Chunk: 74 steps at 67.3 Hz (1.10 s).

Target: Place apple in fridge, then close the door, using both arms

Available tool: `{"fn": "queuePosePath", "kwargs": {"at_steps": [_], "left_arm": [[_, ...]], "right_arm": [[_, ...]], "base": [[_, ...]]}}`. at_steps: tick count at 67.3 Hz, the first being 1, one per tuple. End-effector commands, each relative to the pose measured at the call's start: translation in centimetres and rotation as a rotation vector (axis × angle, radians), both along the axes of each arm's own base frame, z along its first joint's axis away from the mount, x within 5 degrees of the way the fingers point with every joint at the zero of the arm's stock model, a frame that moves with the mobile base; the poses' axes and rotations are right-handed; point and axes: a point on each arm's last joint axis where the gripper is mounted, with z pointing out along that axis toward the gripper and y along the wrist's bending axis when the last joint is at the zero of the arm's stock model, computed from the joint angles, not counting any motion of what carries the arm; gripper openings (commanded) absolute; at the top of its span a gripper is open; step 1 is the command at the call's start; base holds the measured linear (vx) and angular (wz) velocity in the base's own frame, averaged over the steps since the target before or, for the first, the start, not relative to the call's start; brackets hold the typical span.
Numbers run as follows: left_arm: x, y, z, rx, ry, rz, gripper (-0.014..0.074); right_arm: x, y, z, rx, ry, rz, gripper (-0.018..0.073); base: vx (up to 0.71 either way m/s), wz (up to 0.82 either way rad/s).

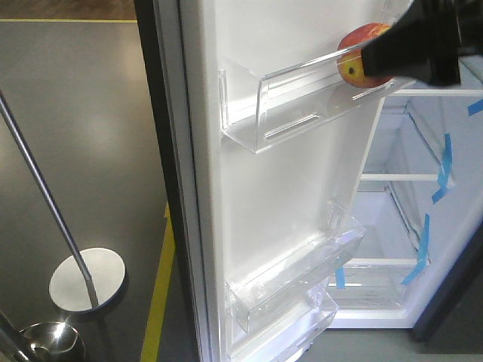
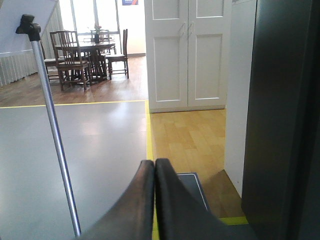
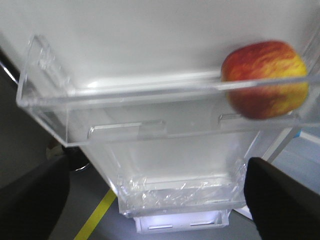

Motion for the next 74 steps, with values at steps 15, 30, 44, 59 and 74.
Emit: {"fn": "queuePosePath", "kwargs": {"at_steps": [15,30,44,59,74], "left_arm": [[0.1,-0.1,-0.3,-0.008,-0.044,-0.008,-0.0006],[0.1,-0.1,-0.3,0.0,-0.044,-0.008,-0.0006],[0.1,-0.1,-0.3,0.0,-0.044,-0.008,-0.0006],[0.0,-0.1,0.6,-0.064,-0.137,-0.019,-0.0006],[-0.2,-0.2,1.7,-0.206,-0.251,-0.048,-0.0006]], "right_arm": [[-5.9,-1.8,-6.7,0.025,0.04,-0.031,0.0652],[-10.1,-3.1,-11.9,0.007,0.091,-0.041,0.0641],[-13.4,-4.1,-13.5,0.03,0.031,-0.04,0.0627],[-15.0,-4.6,-13.1,0.048,-0.03,-0.036,0.0577],[-15.0,-4.6,-13.2,0.046,-0.027,-0.036,0.0521]], "base": [[0.0,0.0],[0.0,0.0],[0.0,0.0],[0.0,0.0],[0.0,0.0]]}}
